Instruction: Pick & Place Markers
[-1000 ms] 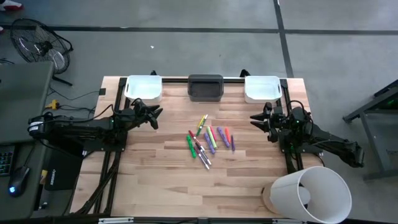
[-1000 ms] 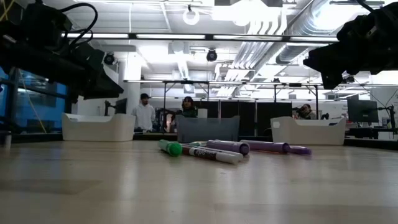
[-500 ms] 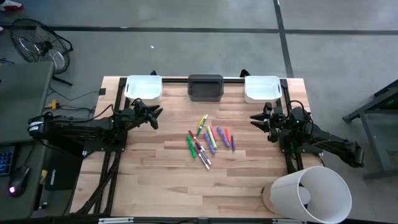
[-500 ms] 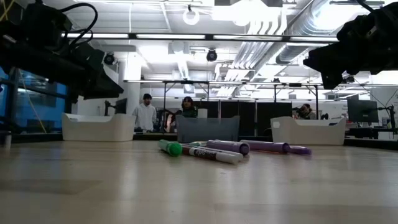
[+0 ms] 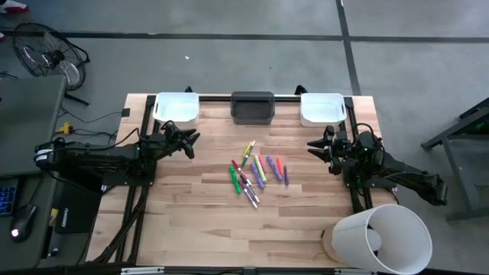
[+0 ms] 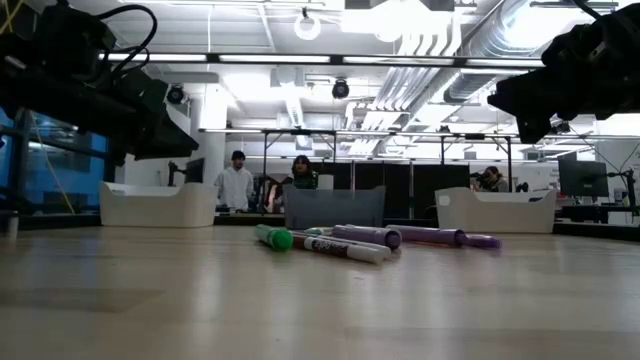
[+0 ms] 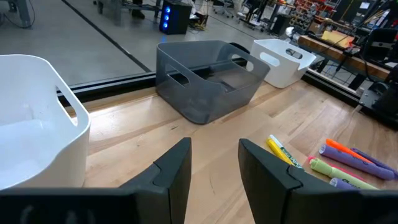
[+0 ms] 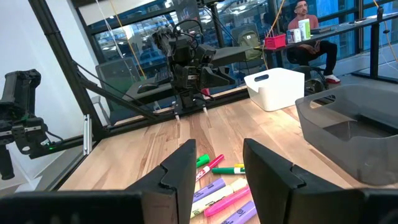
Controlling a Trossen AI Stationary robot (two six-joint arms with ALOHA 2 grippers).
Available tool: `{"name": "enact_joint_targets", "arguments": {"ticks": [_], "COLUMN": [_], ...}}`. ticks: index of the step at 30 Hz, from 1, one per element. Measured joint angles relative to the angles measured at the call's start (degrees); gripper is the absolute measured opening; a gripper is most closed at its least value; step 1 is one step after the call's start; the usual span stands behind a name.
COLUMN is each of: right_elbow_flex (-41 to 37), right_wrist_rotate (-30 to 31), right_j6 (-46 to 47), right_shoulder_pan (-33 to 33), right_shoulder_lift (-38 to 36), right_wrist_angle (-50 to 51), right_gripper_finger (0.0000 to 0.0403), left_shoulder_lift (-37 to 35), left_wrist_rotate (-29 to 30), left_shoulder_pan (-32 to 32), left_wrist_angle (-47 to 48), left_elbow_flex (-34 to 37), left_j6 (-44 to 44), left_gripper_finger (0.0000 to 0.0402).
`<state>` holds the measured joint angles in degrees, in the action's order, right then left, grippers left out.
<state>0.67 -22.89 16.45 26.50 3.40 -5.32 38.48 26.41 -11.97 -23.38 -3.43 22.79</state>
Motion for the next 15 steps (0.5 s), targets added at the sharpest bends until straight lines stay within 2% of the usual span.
{"name": "enact_joint_targets", "arguments": {"ticks": [10,13,15], "right_elbow_flex": [0.01,0.00,0.00], "right_wrist_rotate": [0.00,0.11,1.46], "right_j6": [0.44,7.67,7.86], "right_shoulder_pan": [0.01,0.00,0.00], "right_shoulder_lift": [0.00,0.00,0.02], "right_wrist_angle": [-0.08,-0.66,-1.13], "right_gripper_finger": [0.0122,0.0122,0.0122], "left_shoulder_lift": [0.00,0.01,0.00], "left_wrist_rotate": [0.00,-0.02,0.00], "left_shoulder_pan": [0.00,0.00,0.00], "left_wrist_angle": [0.00,0.00,0.00], "left_elbow_flex": [0.01,0.00,0.01], "left_j6": [0.00,0.00,0.00], "left_gripper_finger": [0.0131,0.0131,0.0131]}}
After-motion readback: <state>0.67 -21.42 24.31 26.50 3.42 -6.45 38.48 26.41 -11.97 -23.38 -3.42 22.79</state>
